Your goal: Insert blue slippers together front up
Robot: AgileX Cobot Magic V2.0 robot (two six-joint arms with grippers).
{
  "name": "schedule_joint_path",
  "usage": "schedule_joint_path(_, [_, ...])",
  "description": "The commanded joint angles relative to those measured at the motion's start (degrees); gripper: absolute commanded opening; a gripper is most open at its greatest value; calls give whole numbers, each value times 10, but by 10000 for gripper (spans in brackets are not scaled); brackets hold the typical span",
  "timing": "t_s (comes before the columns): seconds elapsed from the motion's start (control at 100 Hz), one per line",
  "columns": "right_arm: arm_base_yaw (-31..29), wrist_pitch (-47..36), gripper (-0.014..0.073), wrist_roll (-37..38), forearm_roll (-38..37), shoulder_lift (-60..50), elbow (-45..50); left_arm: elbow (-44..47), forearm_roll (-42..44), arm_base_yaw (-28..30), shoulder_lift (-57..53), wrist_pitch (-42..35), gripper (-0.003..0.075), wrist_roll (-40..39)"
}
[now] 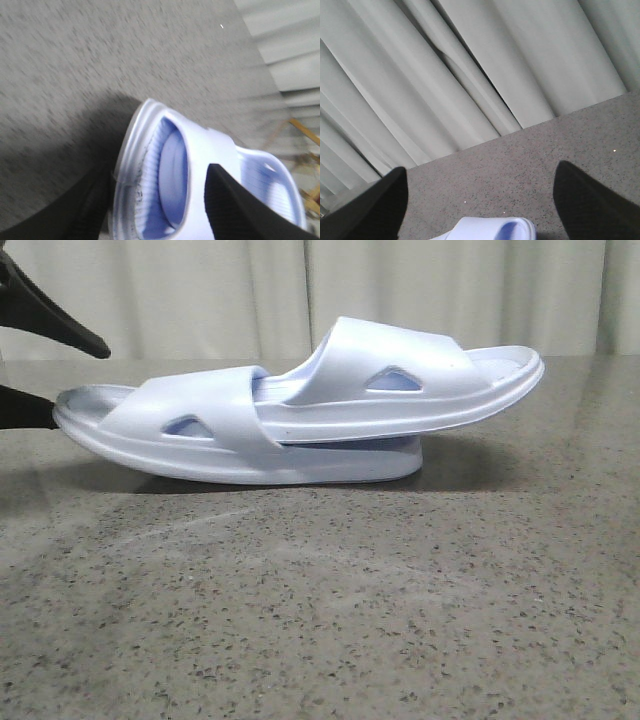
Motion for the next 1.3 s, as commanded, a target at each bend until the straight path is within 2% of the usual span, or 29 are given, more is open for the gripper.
schedule_joint_path(0.0, [0,-7,520,-10,6,-2,-18,-19,-24,-4,-13,-29,375,36])
schedule_joint_path(0.16, [0,-9,520,-10,3,-2,-18,-19,-24,-4,-14,-95,374,101])
schedule_joint_path(0.29, [0,-13,520,-10,-23,-2,-18,-26,-24,-4,-32,-117,373,139])
schedule_joint_path(0.54, [0,-35,520,-10,-124,-2,-18,-43,-8,-4,-161,-171,373,231])
schedule_joint_path(0.76, [0,-46,520,-12,-225,-43,-11,-24,60,-4,-310,-219,373,231])
schedule_joint_path(0.91, [0,-57,520,-13,-243,-110,20,18,109,-4,-413,-220,373,232])
schedule_joint_path(1.29, [0,-41,520,-13,-266,-287,122,156,167,-4,-618,-240,373,232])
